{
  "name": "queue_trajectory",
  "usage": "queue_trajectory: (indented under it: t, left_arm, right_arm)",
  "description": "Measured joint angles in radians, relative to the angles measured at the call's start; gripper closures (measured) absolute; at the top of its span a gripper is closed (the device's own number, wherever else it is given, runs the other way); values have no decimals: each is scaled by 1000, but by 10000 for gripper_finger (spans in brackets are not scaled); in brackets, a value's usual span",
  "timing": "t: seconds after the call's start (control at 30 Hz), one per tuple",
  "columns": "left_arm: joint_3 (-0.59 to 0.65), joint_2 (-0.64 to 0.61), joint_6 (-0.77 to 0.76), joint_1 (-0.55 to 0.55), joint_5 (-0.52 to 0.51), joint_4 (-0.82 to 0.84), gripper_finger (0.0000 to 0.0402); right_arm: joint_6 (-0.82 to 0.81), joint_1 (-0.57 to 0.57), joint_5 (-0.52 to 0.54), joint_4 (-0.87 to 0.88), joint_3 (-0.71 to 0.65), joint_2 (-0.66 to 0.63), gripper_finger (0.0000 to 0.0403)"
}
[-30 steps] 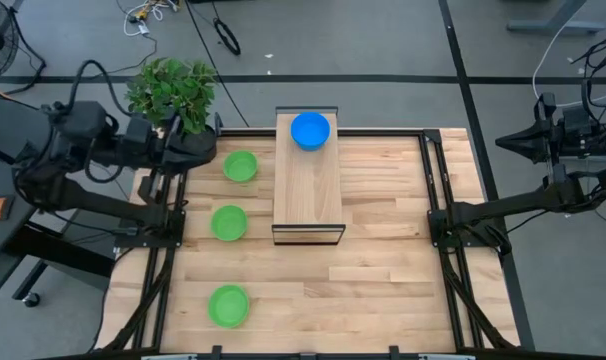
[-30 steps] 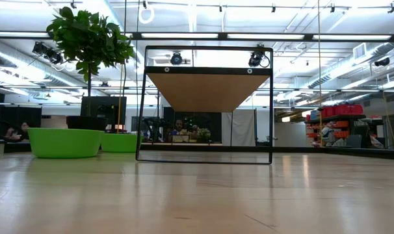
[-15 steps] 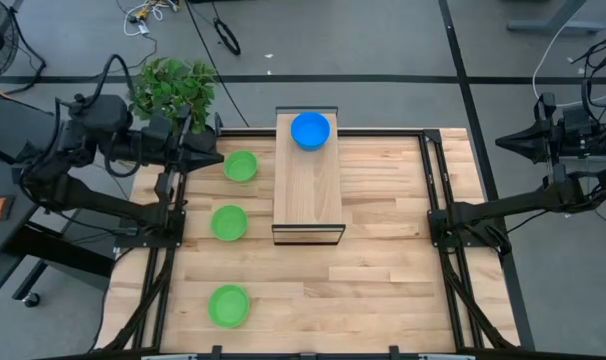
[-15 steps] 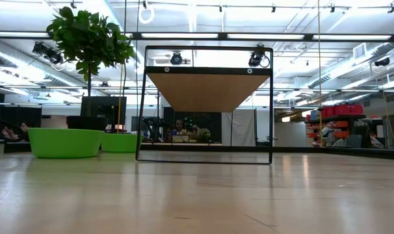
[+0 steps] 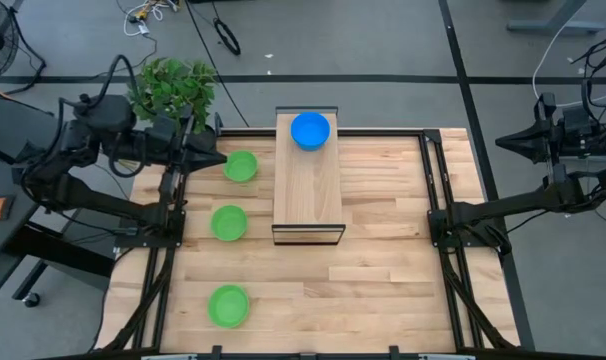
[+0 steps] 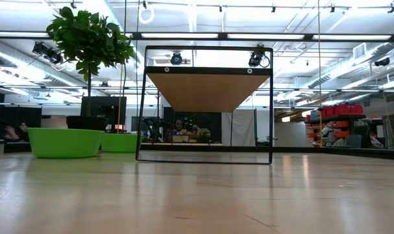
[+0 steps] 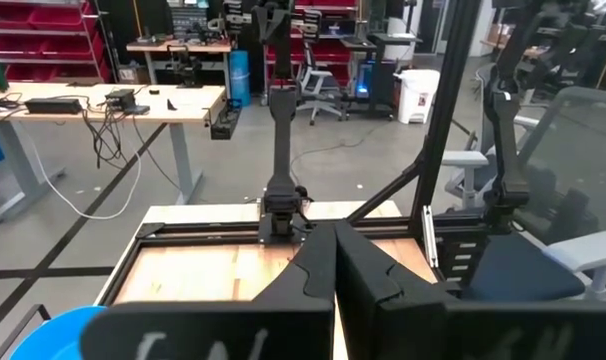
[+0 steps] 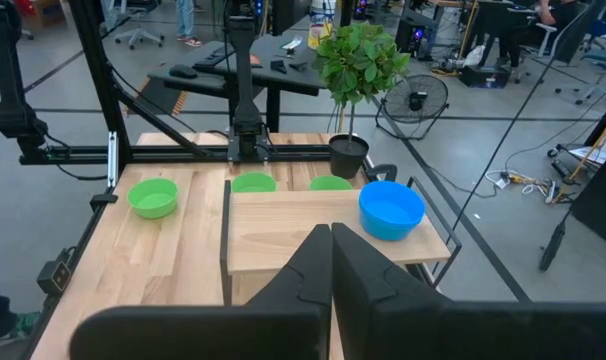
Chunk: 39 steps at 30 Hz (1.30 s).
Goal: Pick & Place Mini bowls
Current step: Put the top green bowl on the shelf
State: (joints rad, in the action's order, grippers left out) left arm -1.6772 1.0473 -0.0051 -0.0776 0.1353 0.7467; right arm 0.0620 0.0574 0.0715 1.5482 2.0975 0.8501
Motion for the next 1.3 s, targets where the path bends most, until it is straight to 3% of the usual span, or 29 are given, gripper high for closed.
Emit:
queue_trajectory:
  t: [0.3, 0.77, 1.03, 1.3]
  left_arm:
    - [0, 0, 19, 3, 6, 1, 401]
    - [1, 42, 78, -71, 158, 157, 401]
    - [0, 116, 101, -119, 145, 193, 400]
    - [1, 208, 163, -151, 1, 341, 400]
  right_arm:
    - [0, 0, 0, 0, 0, 0, 396]
    - [0, 0, 0, 0, 0, 0, 396]
    - [0, 0, 0, 0, 0, 0, 396]
    - [0, 0, 0, 0, 0, 0, 396]
